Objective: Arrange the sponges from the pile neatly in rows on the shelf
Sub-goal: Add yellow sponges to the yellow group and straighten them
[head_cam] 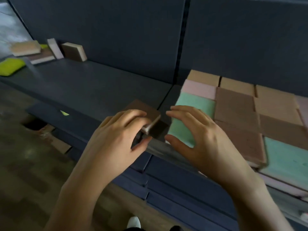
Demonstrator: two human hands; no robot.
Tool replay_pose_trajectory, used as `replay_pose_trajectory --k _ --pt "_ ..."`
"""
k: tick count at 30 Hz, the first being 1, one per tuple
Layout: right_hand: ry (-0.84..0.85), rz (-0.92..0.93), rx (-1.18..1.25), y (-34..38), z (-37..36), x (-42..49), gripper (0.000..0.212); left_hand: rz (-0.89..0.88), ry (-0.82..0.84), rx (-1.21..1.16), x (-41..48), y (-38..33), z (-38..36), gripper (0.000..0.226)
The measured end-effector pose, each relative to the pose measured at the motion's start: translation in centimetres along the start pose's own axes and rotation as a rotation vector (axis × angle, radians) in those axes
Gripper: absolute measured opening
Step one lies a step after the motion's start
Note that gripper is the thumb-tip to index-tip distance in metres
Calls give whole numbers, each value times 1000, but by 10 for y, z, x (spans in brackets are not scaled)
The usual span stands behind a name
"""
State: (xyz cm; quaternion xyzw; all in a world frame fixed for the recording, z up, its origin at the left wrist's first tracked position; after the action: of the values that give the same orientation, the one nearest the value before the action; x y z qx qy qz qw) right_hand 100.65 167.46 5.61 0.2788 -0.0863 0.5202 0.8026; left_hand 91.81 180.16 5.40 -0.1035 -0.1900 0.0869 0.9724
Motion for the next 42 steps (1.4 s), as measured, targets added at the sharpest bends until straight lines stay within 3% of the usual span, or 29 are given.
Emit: replay_pose_trajectory --k 9,16,20,32,38,42 --pt "66 -188 -46 13 -69 51 53 -59 80 -65 15 87 -4 35" --pt "233 -350 -122 0 -108 63 72 -114 88 -114 21 108 -8 37" --pt "225 -366 -133 -5 -114 65 65 -140 82 -122 26 112 -8 35" --pt "24 -275 -69 17 -35 39 59 -322 95 -162 33 65 -4 67" --pt "31 -274 -74 6 -13 7 63 -393 25 -208 35 26 -10 48" --pt "45 -277 -173 -2 -4 -7 68 -398 28 -235 39 10 -15 49"
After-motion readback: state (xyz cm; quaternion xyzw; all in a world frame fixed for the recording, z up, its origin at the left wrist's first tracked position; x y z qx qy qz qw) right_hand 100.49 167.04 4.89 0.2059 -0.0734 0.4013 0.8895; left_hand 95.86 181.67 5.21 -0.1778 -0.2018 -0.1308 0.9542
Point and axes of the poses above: each hand's wrist, its own x-axis towards the middle knuckle, its own z-axis out of the back of the hand, y = z × x, the point moved 9 cm from there along x, towards the middle knuckle, and after that the axes turned 3 degrees about z, right-handed, at the moved point
